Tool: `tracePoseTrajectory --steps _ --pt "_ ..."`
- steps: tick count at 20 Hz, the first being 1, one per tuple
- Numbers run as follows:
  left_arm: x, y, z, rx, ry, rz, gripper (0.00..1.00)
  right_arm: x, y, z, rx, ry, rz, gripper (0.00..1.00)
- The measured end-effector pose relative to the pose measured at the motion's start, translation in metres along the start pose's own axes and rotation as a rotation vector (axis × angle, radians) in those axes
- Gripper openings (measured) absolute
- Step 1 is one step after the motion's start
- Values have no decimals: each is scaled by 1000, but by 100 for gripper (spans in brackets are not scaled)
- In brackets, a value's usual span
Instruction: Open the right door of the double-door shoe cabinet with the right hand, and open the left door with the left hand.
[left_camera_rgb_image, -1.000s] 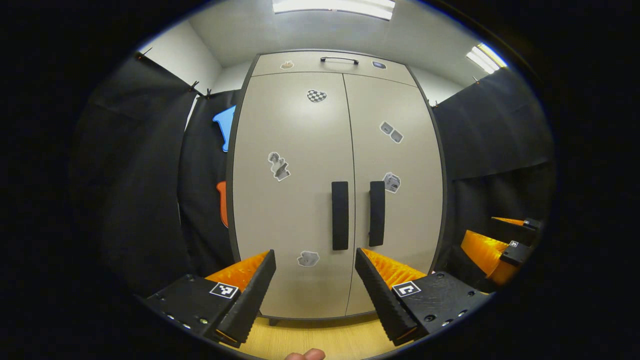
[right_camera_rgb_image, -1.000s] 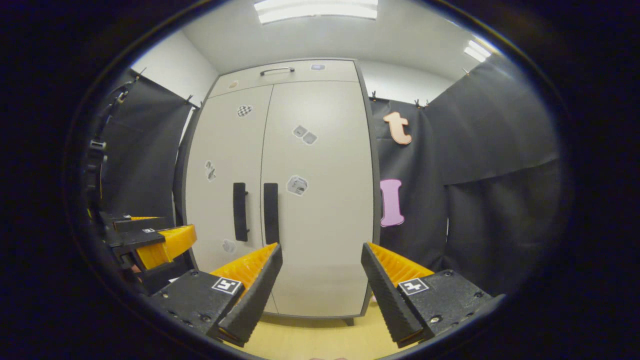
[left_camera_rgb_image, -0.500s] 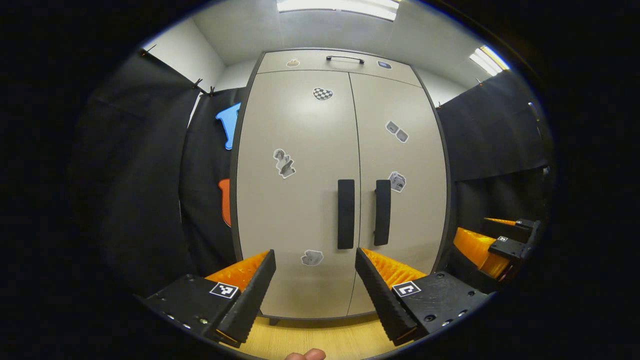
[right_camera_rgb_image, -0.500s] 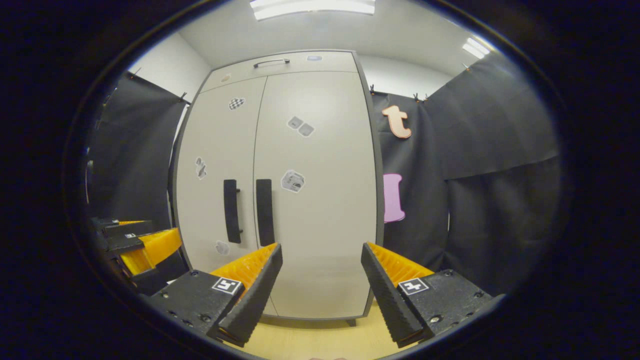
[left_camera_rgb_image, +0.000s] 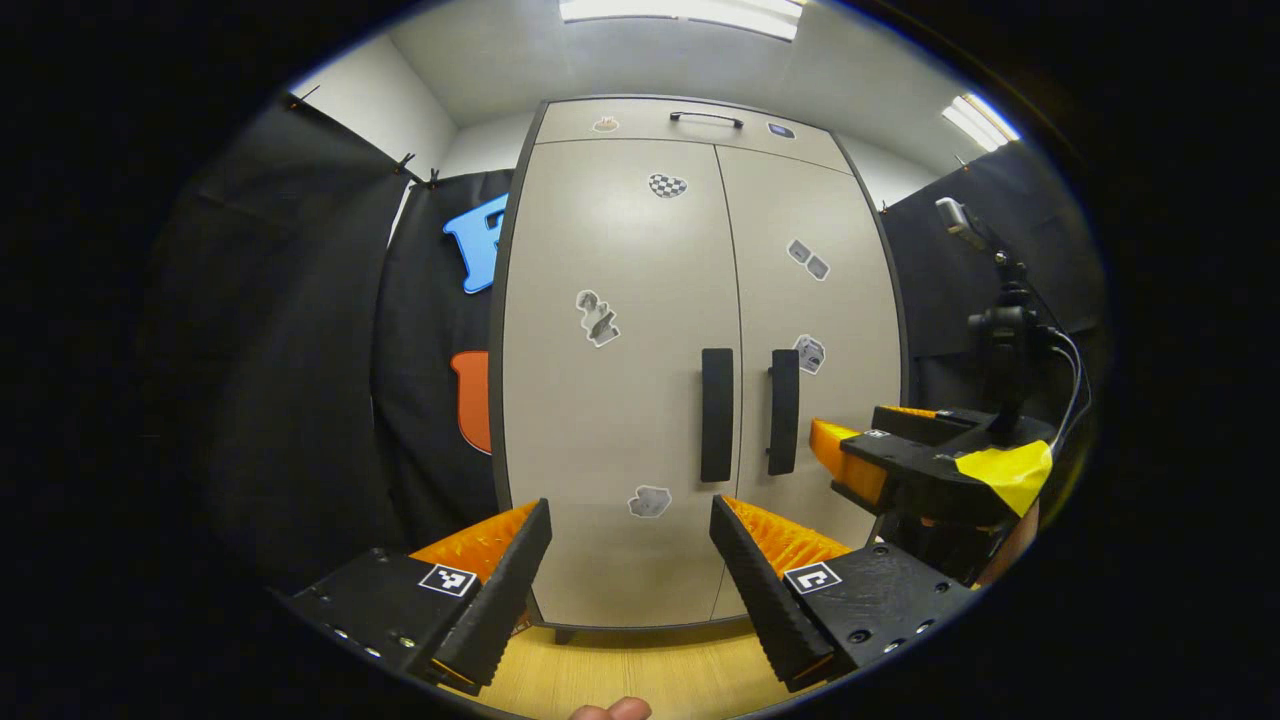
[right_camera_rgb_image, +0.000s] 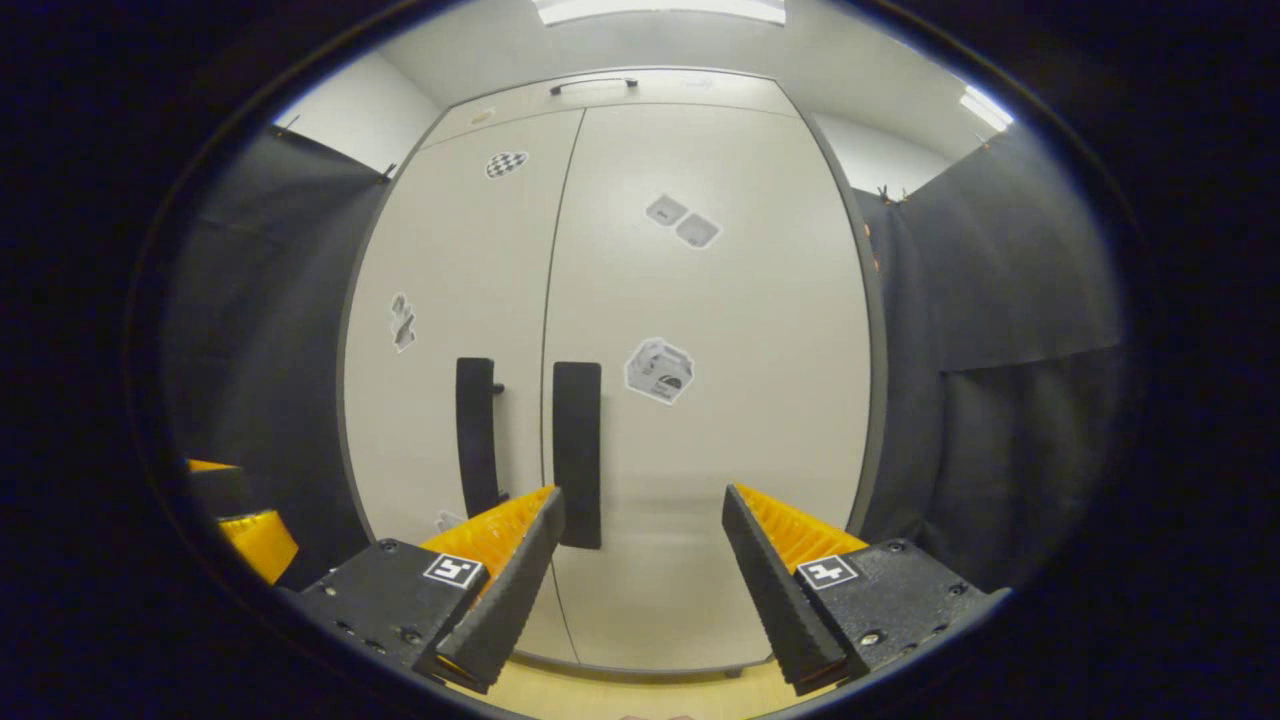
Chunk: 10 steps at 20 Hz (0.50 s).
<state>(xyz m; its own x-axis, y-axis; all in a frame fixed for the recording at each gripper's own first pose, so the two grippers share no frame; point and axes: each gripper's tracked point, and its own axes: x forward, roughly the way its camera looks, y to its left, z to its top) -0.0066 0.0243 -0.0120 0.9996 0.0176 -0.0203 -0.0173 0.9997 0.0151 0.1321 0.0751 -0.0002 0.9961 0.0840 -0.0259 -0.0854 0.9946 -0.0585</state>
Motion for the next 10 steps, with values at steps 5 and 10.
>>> tracePoseTrajectory --steps 5,10 --pt "-5 2 -6 18 10 0 96 32 18 1 79 15 0 99" --pt "-9 5 -12 29 9 4 96 56 17 -4 53 38 -33 99"
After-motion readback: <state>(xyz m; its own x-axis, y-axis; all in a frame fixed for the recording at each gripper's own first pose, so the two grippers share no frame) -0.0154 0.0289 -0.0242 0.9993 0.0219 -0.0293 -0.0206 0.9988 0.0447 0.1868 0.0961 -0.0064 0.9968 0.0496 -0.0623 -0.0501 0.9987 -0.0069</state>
